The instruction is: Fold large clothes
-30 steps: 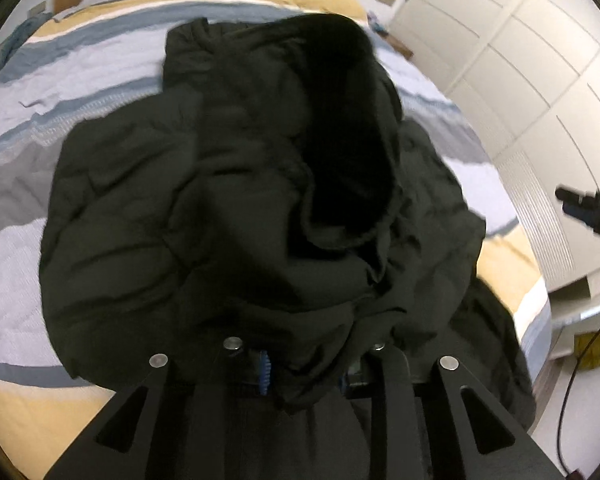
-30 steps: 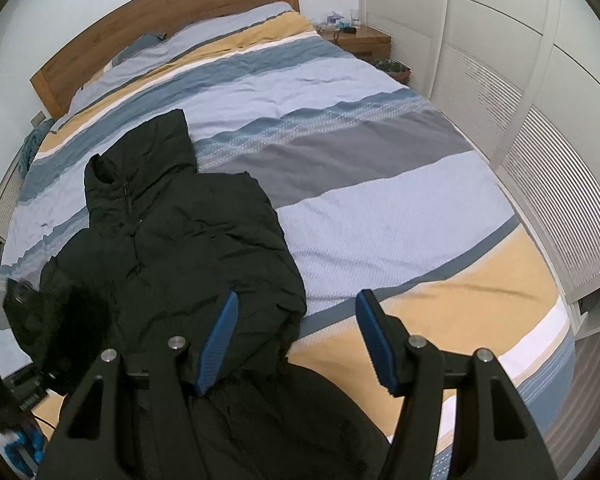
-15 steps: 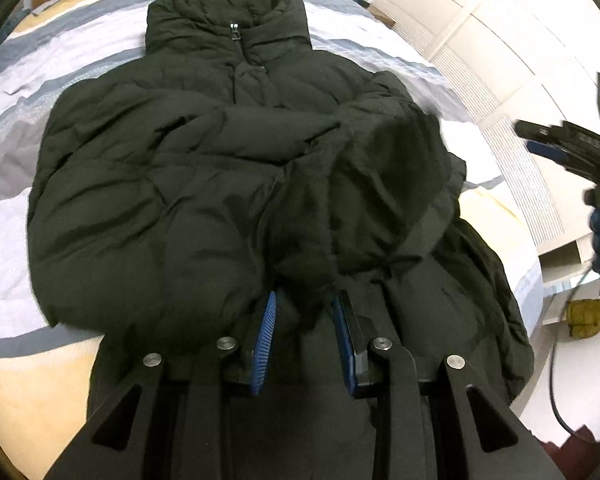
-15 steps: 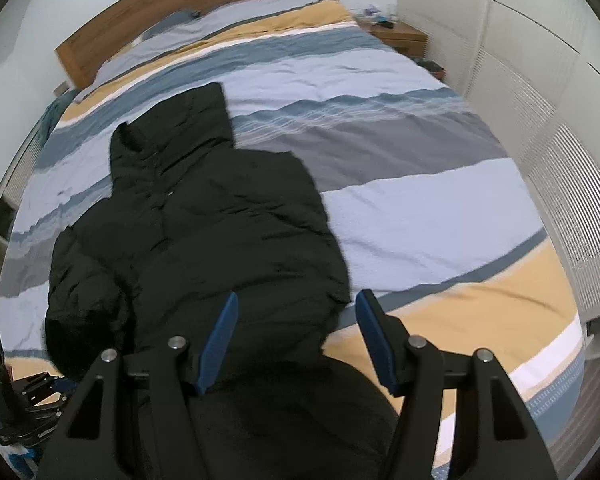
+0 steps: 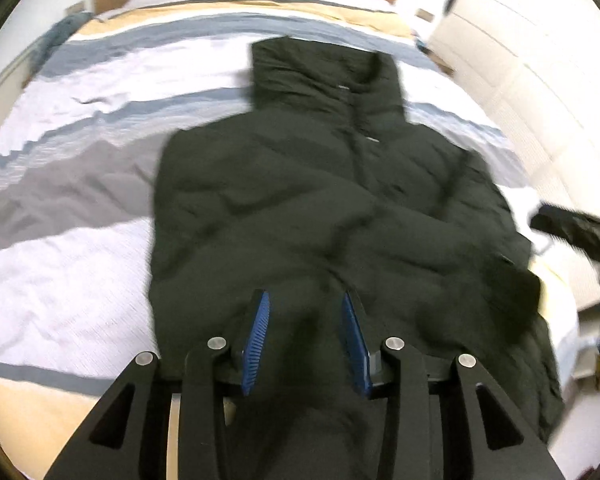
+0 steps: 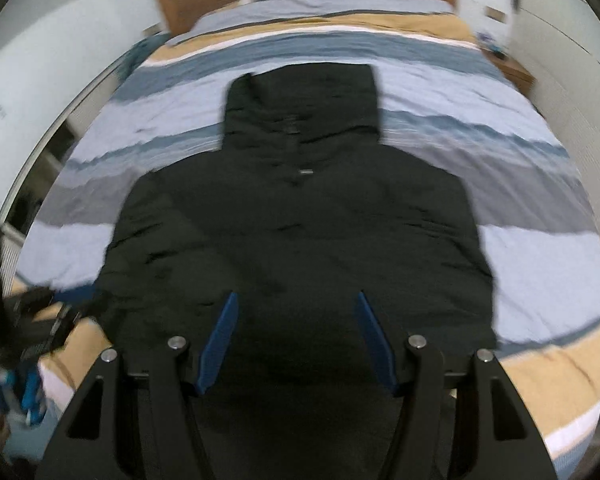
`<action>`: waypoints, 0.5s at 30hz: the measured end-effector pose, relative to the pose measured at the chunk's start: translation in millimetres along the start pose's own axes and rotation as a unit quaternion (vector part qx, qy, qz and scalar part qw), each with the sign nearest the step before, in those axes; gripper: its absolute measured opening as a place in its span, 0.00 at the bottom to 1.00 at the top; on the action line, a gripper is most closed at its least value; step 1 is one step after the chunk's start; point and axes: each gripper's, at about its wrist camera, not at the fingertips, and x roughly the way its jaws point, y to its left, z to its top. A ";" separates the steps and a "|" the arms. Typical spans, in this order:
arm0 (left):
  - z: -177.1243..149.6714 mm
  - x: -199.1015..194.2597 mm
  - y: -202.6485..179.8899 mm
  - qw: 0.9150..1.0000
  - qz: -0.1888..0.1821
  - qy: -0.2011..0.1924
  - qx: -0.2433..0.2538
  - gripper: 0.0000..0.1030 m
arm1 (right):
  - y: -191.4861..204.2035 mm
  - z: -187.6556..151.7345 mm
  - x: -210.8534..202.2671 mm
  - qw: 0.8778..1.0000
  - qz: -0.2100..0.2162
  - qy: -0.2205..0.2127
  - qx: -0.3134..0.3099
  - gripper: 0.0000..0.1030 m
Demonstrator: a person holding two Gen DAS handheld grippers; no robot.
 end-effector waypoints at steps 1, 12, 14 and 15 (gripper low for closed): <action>3.9 5.2 7.4 1.000 0.005 -0.004 -0.007 0.36 | 13.6 0.6 5.3 1.000 0.006 0.002 -0.013 0.58; -1.2 50.3 18.0 1.000 -0.025 -0.009 0.002 0.36 | 93.8 -34.8 55.5 0.995 0.010 0.065 -0.075 0.58; -9.0 57.9 17.2 1.000 -0.026 -0.008 0.006 0.38 | 87.0 -48.9 68.8 0.994 -0.018 0.080 -0.077 0.58; -12.1 59.6 17.4 1.000 -0.026 -0.008 0.005 0.38 | 83.1 -53.1 71.9 0.993 -0.026 0.085 -0.075 0.58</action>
